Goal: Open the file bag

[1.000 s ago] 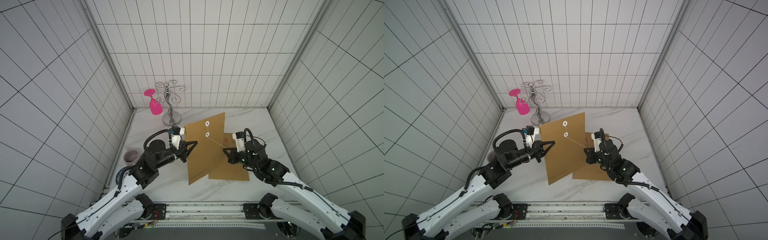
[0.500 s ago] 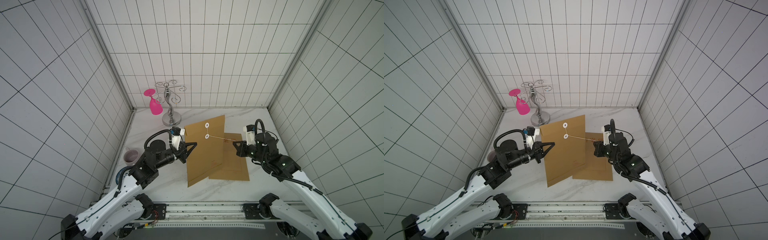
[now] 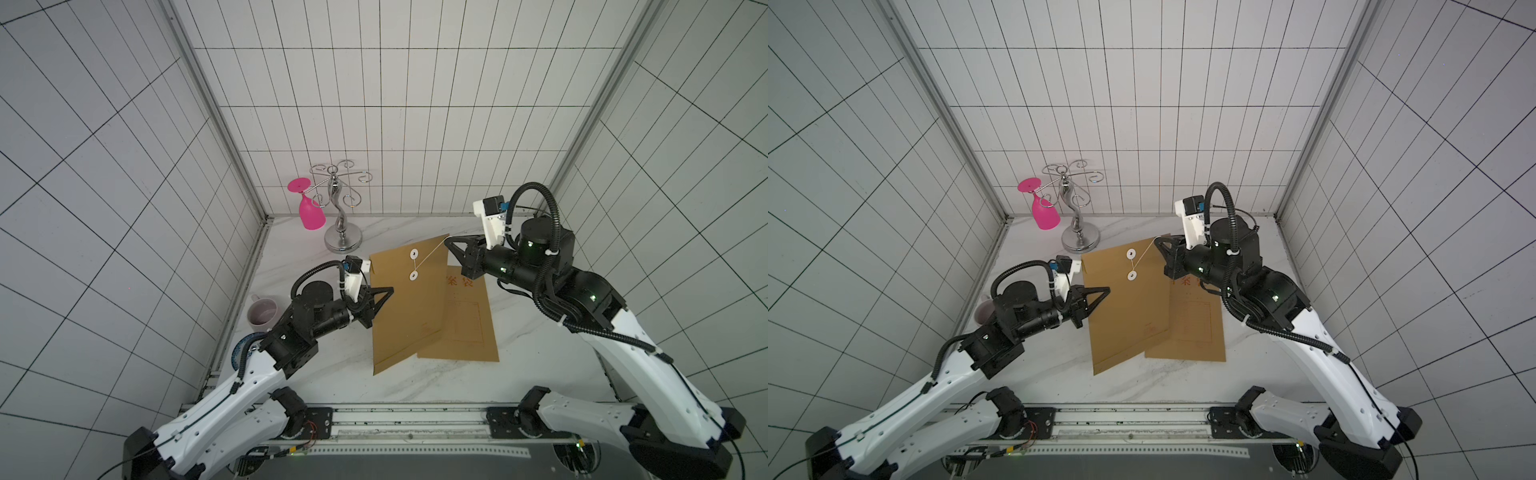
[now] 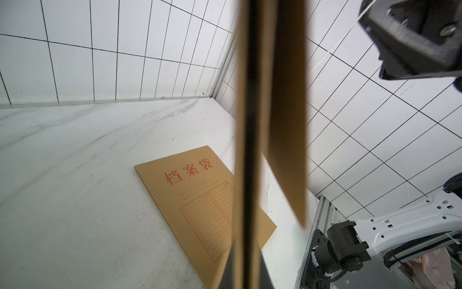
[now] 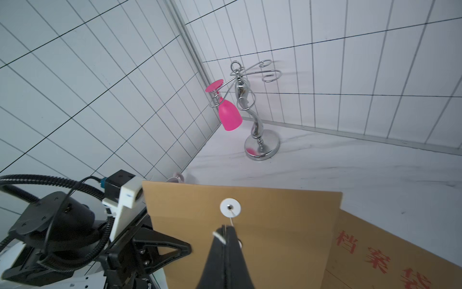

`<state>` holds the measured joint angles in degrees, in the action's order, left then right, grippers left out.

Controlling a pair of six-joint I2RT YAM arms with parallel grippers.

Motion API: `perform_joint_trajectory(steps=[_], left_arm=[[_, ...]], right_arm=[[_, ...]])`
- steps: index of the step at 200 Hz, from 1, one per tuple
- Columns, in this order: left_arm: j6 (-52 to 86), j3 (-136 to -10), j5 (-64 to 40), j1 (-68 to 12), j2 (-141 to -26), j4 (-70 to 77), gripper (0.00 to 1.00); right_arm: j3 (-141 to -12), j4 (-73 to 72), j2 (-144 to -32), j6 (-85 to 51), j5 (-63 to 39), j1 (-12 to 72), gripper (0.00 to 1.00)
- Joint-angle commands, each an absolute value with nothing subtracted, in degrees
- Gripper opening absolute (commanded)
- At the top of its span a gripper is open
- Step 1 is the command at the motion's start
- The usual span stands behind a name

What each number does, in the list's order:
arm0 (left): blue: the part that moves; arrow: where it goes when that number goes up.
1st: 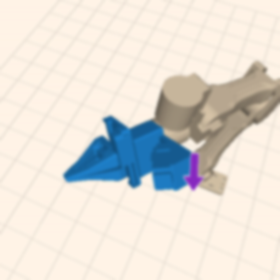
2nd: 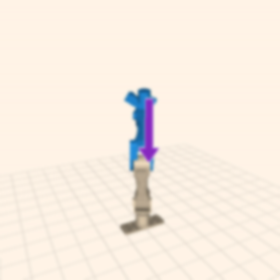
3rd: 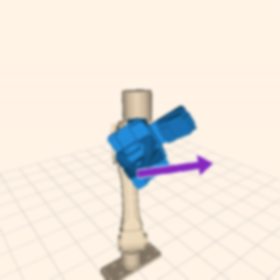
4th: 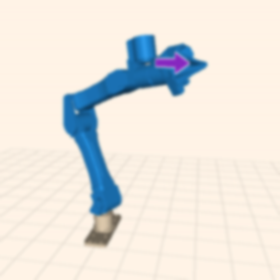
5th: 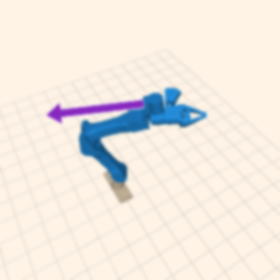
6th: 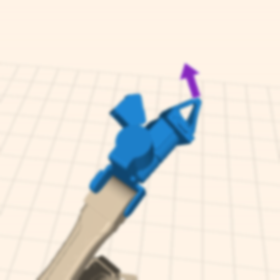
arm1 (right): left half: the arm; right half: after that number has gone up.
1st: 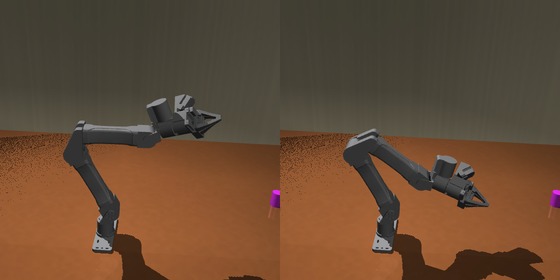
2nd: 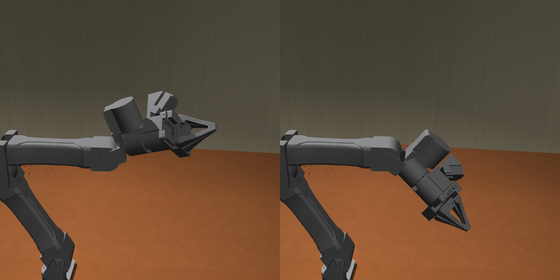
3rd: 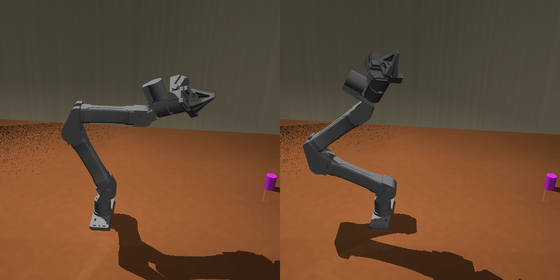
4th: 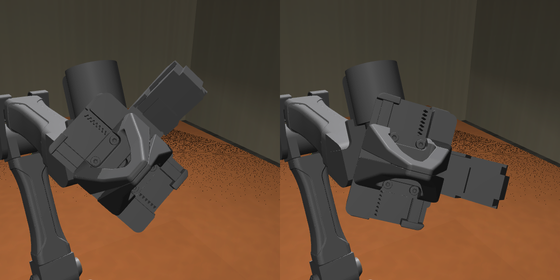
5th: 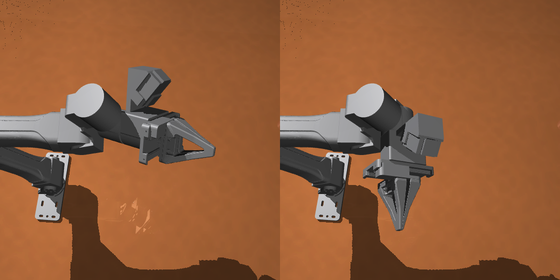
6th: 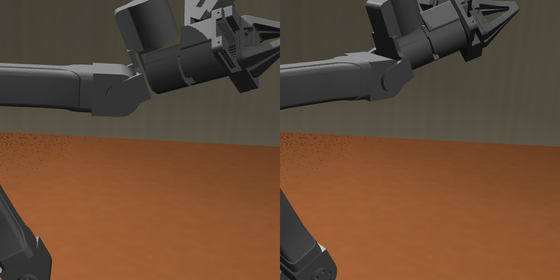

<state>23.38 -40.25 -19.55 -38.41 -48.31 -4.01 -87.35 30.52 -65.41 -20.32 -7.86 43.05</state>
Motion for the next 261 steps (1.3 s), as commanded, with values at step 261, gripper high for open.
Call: perform_joint_trajectory(steps=[261], left_arm=[[25.7,-40.5,-18.3,-36.1,-48.3,-1.7,0.00]], right_arm=[[-39.1,25.2,-46.4,-33.8,-1.2,32.3,0.00]])
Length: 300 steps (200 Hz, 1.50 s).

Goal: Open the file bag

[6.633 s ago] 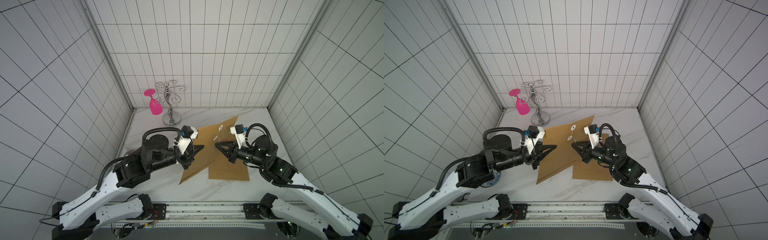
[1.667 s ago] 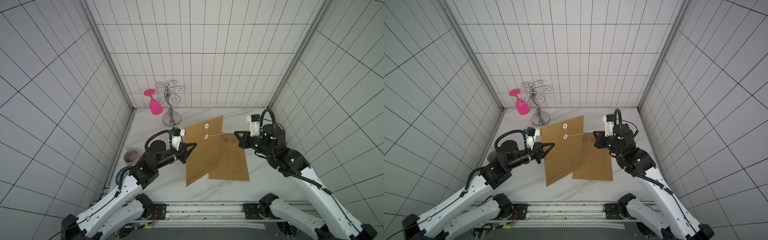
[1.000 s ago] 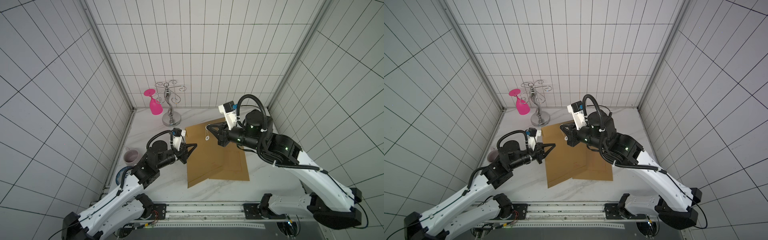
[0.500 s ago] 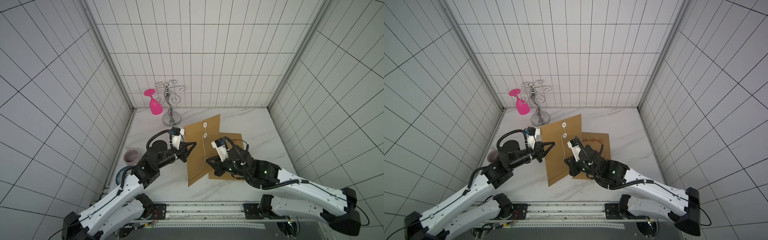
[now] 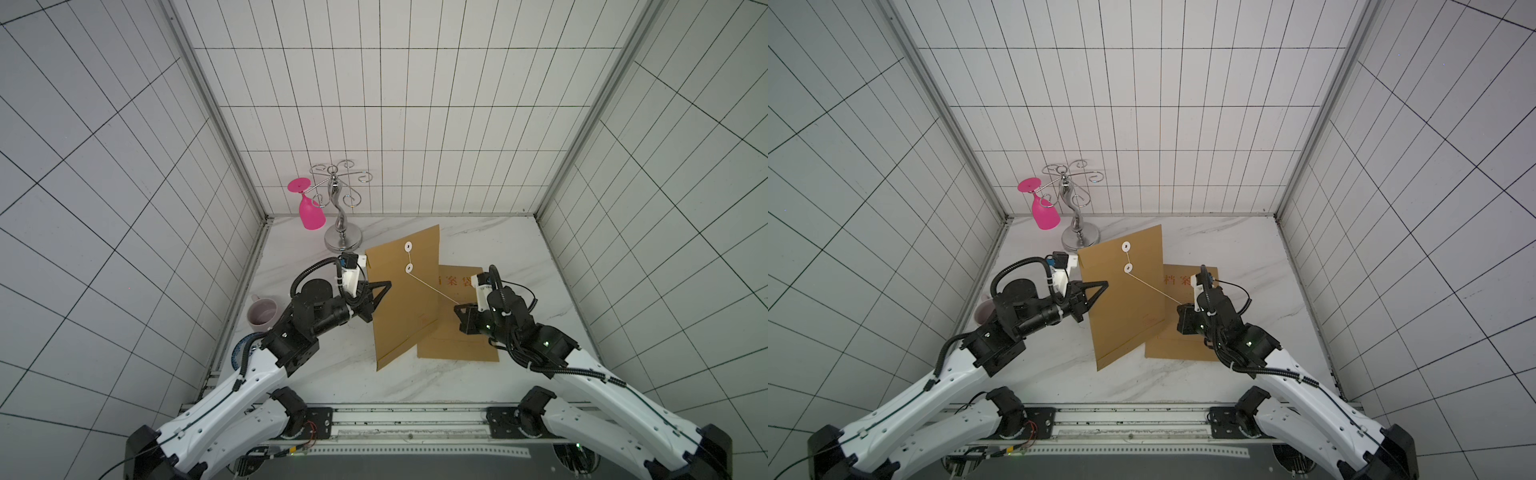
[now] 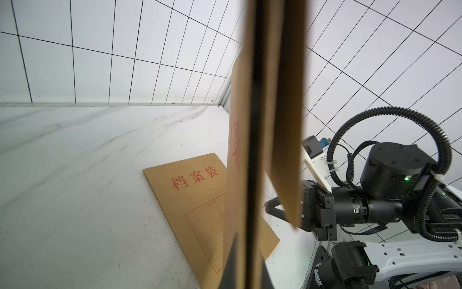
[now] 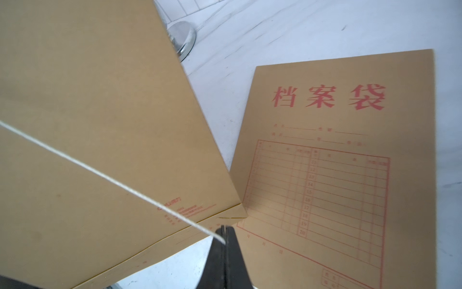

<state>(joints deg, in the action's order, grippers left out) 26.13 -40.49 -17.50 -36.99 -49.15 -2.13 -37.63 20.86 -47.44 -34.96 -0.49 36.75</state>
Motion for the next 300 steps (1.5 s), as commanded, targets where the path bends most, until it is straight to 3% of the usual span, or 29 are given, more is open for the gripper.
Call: perform_joint_trajectory(steps=[1,54,85,165,213,240,259,300], left_arm=[[25.7,-40.5,-18.3,-36.1,-48.3,-1.7,0.00],[24.6,-40.2,-20.1,-35.1,-47.6,-3.7,0.00],[24.3,-40.0,-20.8,-35.1,-48.0,-3.8,0.00],[24.8,-39.1,-21.4,-35.1,-49.4,-1.9,0.00],[25.3,-38.1,-20.9,-35.1,-49.3,-0.9,0.00],[26.2,-37.8,-20.2,-35.1,-49.8,0.1,0.00],[26.8,-38.0,-19.5,-35.1,-49.9,0.8,0.00],[27.4,-39.1,-18.0,-34.8,-49.8,0.8,0.00]], right_arm=[[-39.3,25.3,-46.4,-33.7,-1.3,32.1,0.00],[-56.1,29.2,-52.5,-28.1,-5.0,18.6,0.00],[-70.3,31.1,-58.1,-25.9,-9.7,18.5,0.00],[-101.2,35.8,-75.3,-23.0,-6.3,39.9,0.00],[-110.6,33.7,-82.4,-24.5,-7.4,48.8,0.00],[-112.2,31.8,-83.8,-25.7,-7.8,53.7,0.00],[-106.5,28.5,-80.9,-27.3,-5.9,57.3,0.00],[-72.1,16.1,-64.8,-38.0,-0.4,60.6,0.00]])
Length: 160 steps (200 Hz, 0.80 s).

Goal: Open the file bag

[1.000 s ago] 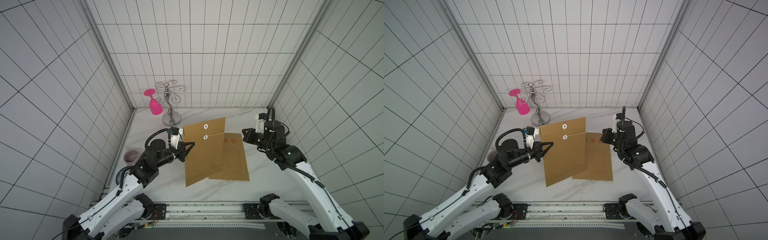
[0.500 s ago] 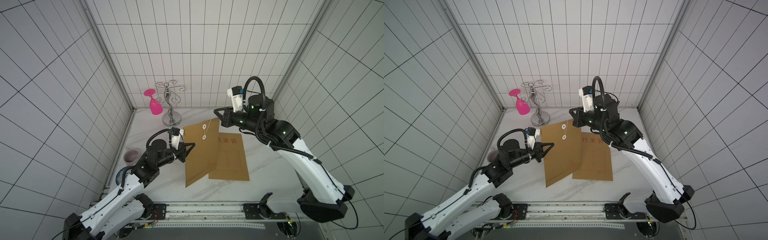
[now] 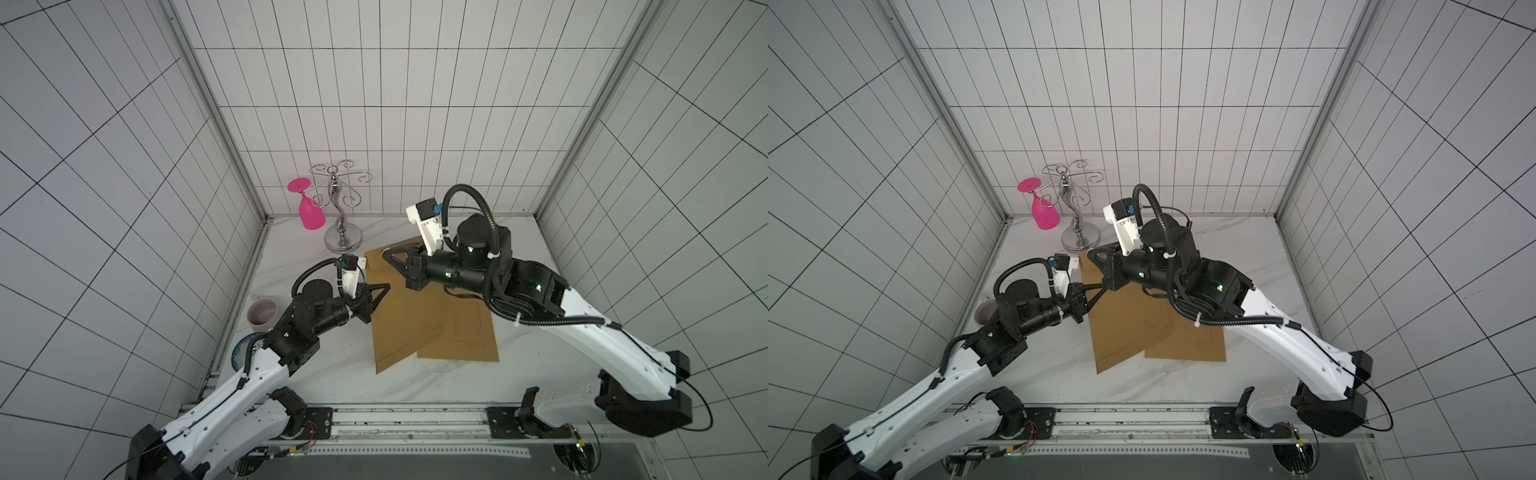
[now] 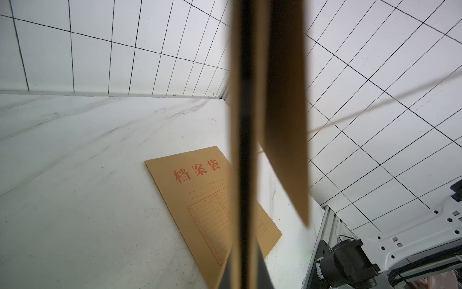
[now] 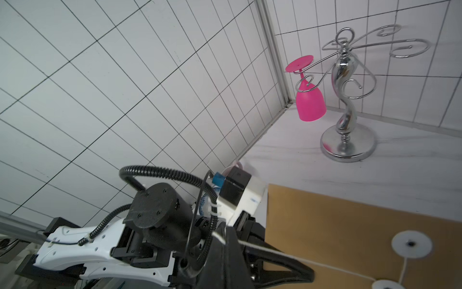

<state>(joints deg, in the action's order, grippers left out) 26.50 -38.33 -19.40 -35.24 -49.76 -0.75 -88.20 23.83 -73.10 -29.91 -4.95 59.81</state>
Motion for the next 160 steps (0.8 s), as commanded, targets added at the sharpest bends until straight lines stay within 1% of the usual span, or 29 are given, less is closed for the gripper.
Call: perform_joint_trajectory(steps=[1,26,54,76,100,160], left_arm=[[27.4,-39.1,-17.9,-34.8,-49.8,0.8,0.00],[28.1,-39.4,-18.1,-34.7,-49.7,1.0,0.00],[28.7,-40.1,-18.1,-34.7,-49.6,1.1,0.00],[28.8,-40.3,-17.6,-34.6,-49.2,0.7,0.00],[29.2,-40.4,-17.2,-34.6,-49.1,0.5,0.00],[30.5,-40.0,-15.3,-34.4,-48.9,0.9,0.00]], right_arm=[[-71.4,15.8,-64.5,-38.4,-0.4,60.6,0.00],[-54.4,14.6,-56.7,-44.3,2.0,60.6,0.00],[-43.8,18.3,-52.4,-46.3,5.0,60.2,0.00],[-38.5,20.6,-51.1,-46.7,5.3,57.6,0.00],[-34.2,20.1,-50.5,-46.6,2.0,53.6,0.00],[-29.9,19.8,-53.5,-47.7,1.6,52.8,0.00]])
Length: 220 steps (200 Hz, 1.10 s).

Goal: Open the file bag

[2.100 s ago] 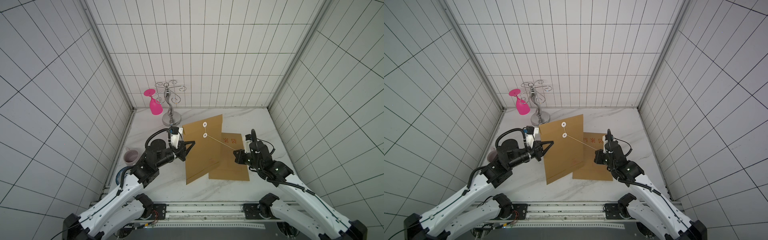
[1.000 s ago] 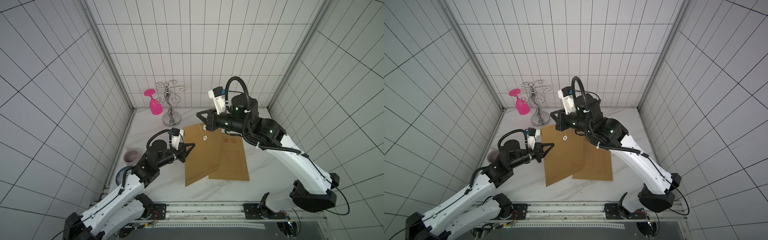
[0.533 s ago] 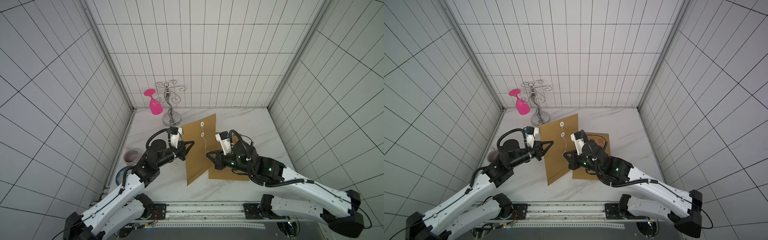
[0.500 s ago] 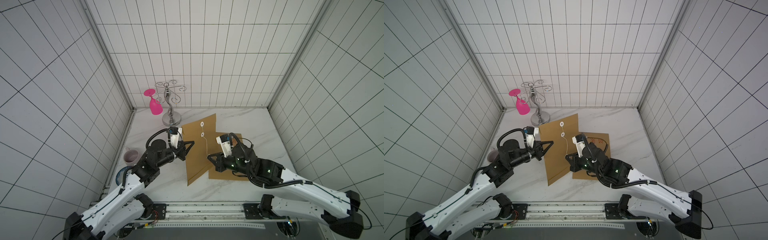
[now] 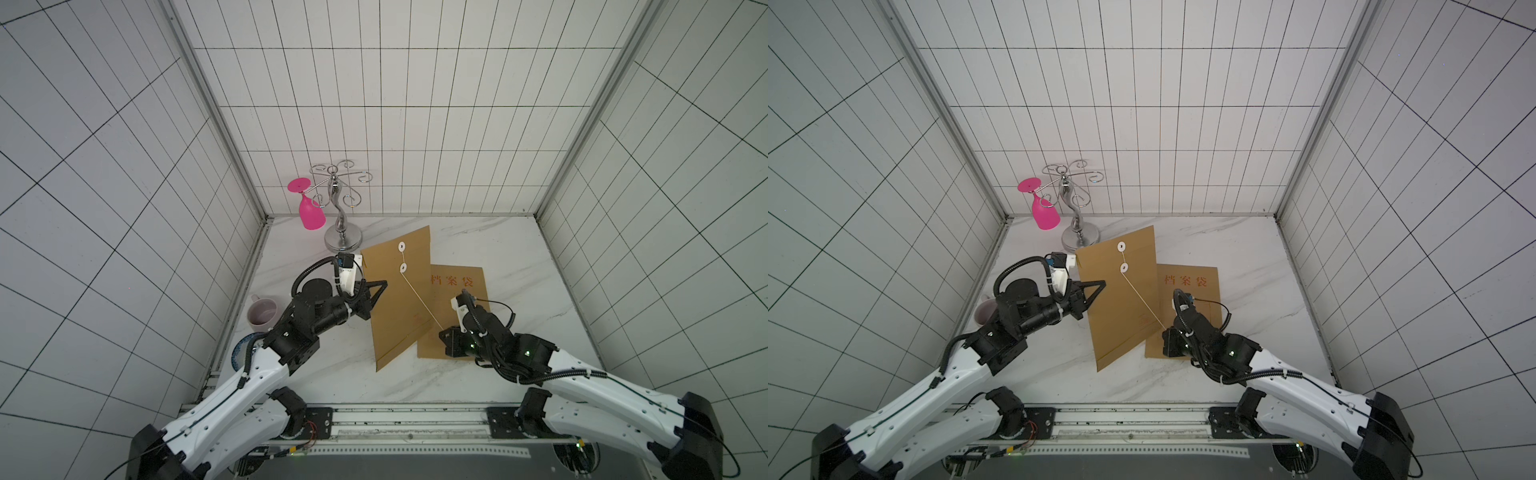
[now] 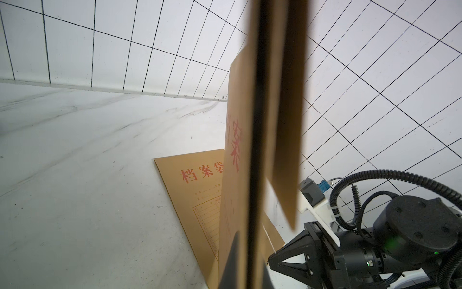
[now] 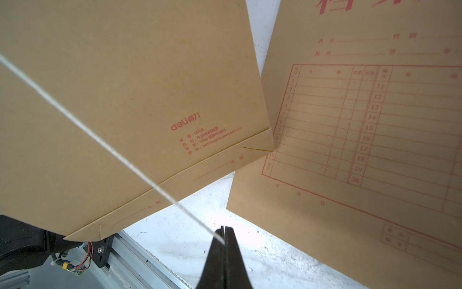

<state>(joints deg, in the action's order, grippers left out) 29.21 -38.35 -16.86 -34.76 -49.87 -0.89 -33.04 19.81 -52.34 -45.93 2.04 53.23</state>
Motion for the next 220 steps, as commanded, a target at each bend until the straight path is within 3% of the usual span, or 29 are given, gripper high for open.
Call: perform_joint_trajectory(steps=[1,51,95,124,220], left_arm=[[30.5,-40.0,-15.3,-34.4,-48.9,0.9,0.00],[30.6,-39.8,-16.2,-33.0,-48.5,-0.3,0.00],[27.7,-40.0,-18.2,-31.8,-48.5,-5.9,0.00],[27.2,-39.6,-20.2,-31.7,-48.3,-6.8,0.00],[21.8,-43.0,-25.7,-31.7,-49.8,-12.3,0.00]], right_arm=[[-29.8,19.8,-53.5,-47.7,1.6,52.9,0.00],[-28.6,26.5,-47.1,-48.4,5.5,49.2,0.00],[-41.0,36.2,-40.4,-40.5,5.3,28.4,0.00],[-53.5,35.0,-47.7,-34.2,-2.1,20.1,0.00],[-121.5,44.5,-88.6,-24.2,-13.0,19.8,0.00]])
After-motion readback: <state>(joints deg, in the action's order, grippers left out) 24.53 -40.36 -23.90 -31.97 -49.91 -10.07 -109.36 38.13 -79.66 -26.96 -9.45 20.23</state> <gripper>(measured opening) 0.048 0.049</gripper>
